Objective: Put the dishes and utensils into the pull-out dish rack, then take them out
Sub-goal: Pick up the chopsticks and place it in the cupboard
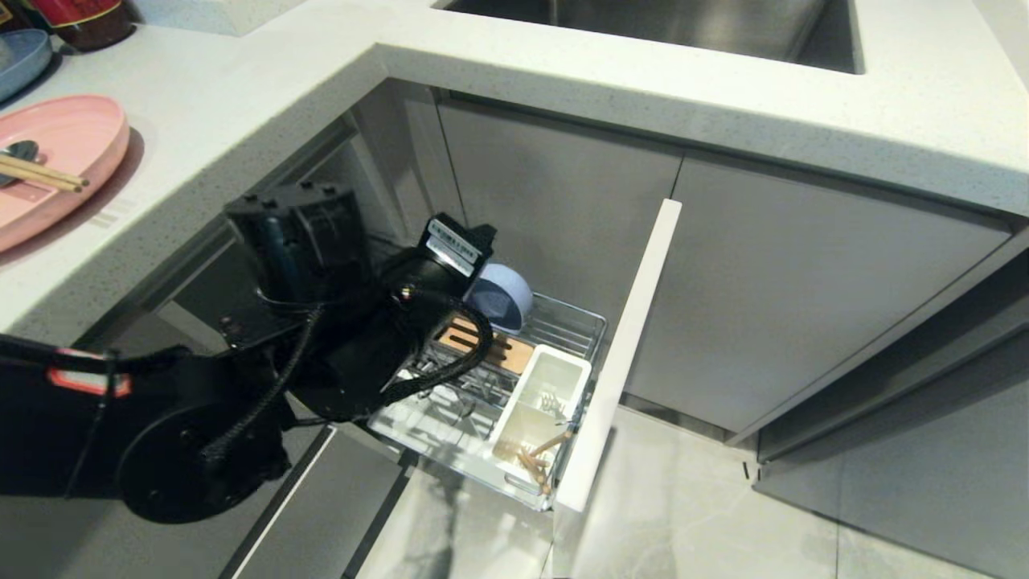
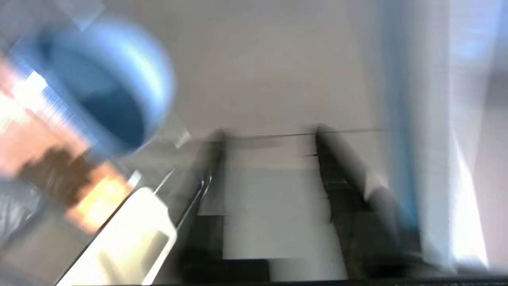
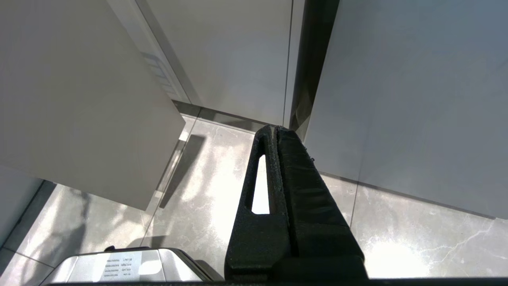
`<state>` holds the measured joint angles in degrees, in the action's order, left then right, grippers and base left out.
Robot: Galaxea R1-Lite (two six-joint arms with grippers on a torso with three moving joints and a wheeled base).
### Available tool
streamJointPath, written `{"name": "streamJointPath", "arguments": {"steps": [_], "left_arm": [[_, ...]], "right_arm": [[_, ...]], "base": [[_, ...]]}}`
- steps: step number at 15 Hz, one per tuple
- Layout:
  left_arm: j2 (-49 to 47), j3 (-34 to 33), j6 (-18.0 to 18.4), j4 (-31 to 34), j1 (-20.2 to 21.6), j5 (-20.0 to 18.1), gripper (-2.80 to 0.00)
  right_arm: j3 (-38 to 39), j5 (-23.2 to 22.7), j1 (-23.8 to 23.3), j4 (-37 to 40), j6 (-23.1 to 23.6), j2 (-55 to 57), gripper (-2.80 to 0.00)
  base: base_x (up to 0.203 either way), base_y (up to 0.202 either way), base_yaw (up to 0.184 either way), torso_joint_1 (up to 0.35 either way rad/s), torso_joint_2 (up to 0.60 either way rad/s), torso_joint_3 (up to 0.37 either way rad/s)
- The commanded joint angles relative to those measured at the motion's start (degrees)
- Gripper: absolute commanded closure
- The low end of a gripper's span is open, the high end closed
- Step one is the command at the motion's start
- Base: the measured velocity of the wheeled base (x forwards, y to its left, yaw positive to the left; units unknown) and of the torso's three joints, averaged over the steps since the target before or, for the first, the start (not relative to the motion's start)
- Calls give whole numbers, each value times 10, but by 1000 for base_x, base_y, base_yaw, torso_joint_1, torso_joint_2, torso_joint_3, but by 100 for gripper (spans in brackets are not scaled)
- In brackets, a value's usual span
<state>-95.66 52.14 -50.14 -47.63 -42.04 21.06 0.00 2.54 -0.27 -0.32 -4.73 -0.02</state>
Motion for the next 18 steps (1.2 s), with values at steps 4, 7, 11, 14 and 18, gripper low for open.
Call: {"name": "streamJointPath", "arguments": {"steps": [4, 7, 11, 14, 18], "left_arm": [[115, 36, 283, -1, -12, -5, 0], [199, 54, 339, 48, 7, -19, 0], [328, 53, 458, 112, 98, -109, 0], [430, 57, 527, 247, 219, -235, 0], [549, 73, 587, 443, 363, -321, 0]], "right_arm": [[0, 0, 0, 0, 0, -2, 0], [0, 0, 0, 0, 0, -2, 0], [0, 0, 0, 0, 0, -2, 0], [0, 0, 0, 0, 0, -2, 0], [0, 0, 0, 0, 0, -2, 0]], "base": [[0, 0, 0, 0, 0, 0], [0, 0, 0, 0, 0, 0], [0, 0, 0, 0, 0, 0], [0, 0, 0, 0, 0, 0], [0, 0, 0, 0, 0, 0]]}}
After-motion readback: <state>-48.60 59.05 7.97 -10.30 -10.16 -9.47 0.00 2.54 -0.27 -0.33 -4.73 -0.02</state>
